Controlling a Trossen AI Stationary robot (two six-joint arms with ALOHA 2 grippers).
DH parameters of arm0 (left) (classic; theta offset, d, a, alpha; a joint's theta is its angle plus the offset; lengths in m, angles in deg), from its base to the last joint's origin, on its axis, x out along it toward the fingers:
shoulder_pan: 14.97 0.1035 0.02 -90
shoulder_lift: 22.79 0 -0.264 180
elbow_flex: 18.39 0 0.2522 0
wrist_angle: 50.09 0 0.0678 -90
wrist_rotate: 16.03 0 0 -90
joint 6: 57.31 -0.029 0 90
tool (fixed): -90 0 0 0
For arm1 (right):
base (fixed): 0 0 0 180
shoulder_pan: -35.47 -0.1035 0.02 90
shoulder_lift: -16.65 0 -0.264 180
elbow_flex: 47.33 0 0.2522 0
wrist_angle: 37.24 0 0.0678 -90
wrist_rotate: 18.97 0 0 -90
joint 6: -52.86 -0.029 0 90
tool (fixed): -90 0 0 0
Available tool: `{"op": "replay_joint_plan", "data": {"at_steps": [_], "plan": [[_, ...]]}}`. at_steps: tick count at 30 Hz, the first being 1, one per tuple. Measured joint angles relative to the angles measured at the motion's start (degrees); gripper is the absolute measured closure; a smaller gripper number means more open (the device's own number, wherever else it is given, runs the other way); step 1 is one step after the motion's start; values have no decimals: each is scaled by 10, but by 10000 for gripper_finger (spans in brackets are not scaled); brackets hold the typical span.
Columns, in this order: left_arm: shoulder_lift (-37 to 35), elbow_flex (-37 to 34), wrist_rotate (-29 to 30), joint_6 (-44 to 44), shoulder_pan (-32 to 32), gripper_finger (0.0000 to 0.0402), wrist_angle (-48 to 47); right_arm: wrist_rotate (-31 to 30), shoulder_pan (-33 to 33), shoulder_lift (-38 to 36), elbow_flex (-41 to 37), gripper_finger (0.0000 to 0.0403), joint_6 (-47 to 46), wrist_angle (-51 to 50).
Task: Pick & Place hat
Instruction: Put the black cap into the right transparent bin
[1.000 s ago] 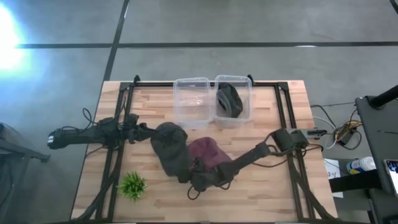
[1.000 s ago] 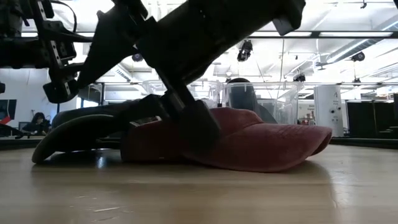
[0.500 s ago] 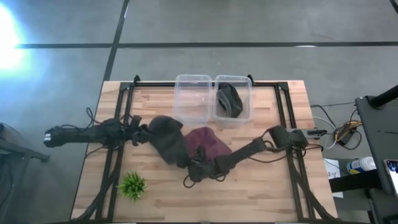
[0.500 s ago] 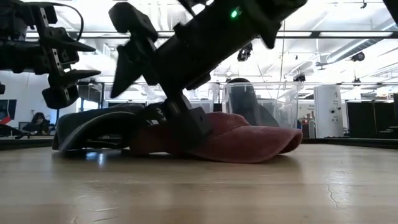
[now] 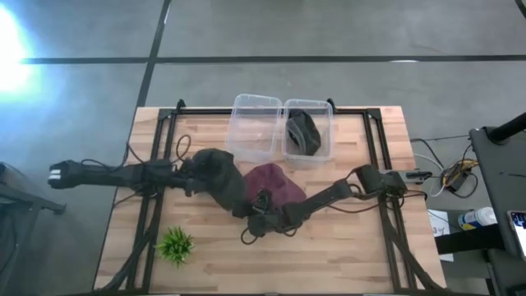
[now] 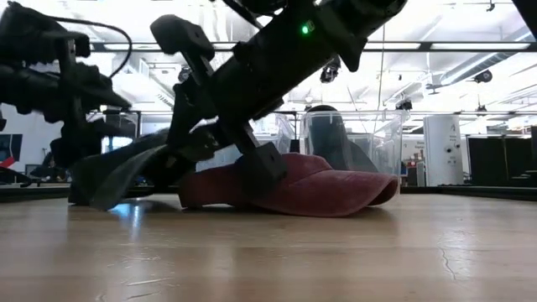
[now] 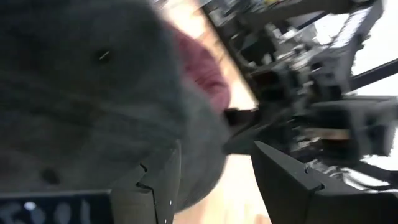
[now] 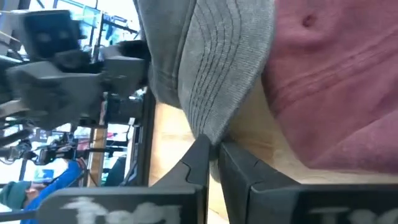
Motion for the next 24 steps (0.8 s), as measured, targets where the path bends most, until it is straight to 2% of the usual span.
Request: {"op": "replay_joint_plan", "data": {"at_steps": [6, 12, 16, 19, 24], "plan": [[61, 0, 8, 10, 0, 211, 0, 10, -3, -12, 0, 388, 40, 4], [93, -1, 9, 23, 0, 211, 11, 80, -14, -49, 0, 389, 150, -2], [107, -1, 15, 28, 0, 211, 22, 78, -19, -57, 0, 384, 148, -27], [117, -1, 26, 51, 0, 211, 26, 80, -17, -53, 0, 359, 118, -45], [138, -1, 27, 73, -5, 211, 42, 85, -11, -46, -1, 285, 123, -43]]}}
